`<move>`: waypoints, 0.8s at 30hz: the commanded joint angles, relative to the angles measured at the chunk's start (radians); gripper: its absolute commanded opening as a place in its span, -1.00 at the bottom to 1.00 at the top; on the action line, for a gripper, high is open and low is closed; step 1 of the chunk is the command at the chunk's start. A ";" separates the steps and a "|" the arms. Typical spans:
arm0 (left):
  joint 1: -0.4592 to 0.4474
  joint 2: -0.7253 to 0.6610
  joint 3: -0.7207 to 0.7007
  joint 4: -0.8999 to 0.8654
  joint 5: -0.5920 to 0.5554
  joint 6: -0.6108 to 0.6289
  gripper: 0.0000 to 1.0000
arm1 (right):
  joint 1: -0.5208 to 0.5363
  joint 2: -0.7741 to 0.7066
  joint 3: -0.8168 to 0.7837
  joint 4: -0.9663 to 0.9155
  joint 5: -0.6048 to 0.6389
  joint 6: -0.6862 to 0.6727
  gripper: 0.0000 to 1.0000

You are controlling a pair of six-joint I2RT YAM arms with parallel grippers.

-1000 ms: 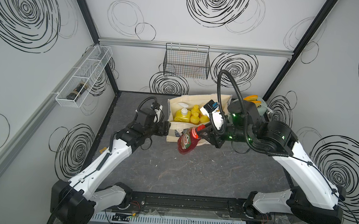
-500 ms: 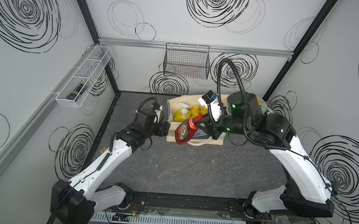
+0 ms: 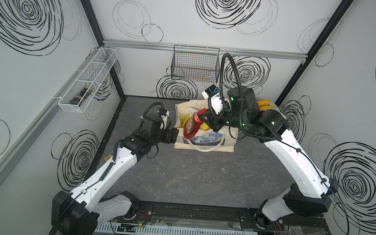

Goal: Pack dish soap into the shopping bag
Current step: Place the bottle of dish soap in the shopping bag.

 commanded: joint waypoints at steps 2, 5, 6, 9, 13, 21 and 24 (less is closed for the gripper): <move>0.014 -0.034 -0.001 -0.010 -0.007 -0.005 0.73 | -0.017 0.006 0.062 0.191 -0.040 -0.025 -1.00; 0.027 -0.045 -0.006 -0.010 0.009 -0.008 0.73 | -0.026 0.027 0.064 0.210 -0.055 -0.023 -1.00; 0.032 -0.047 -0.007 -0.010 0.016 -0.011 0.72 | -0.025 0.033 0.064 0.219 -0.060 -0.022 -1.00; 0.049 -0.058 -0.009 -0.010 0.029 -0.013 0.70 | -0.026 0.043 0.069 0.241 -0.078 -0.019 -1.00; 0.081 -0.062 0.000 -0.010 0.070 -0.015 0.66 | -0.032 0.063 0.100 0.253 -0.084 -0.024 -1.00; 0.085 -0.055 -0.018 0.001 0.127 -0.031 0.42 | -0.060 0.123 0.186 0.255 -0.080 -0.035 -1.00; 0.084 -0.059 -0.036 0.018 0.162 -0.043 0.26 | -0.061 0.139 0.185 0.262 -0.050 -0.045 -1.00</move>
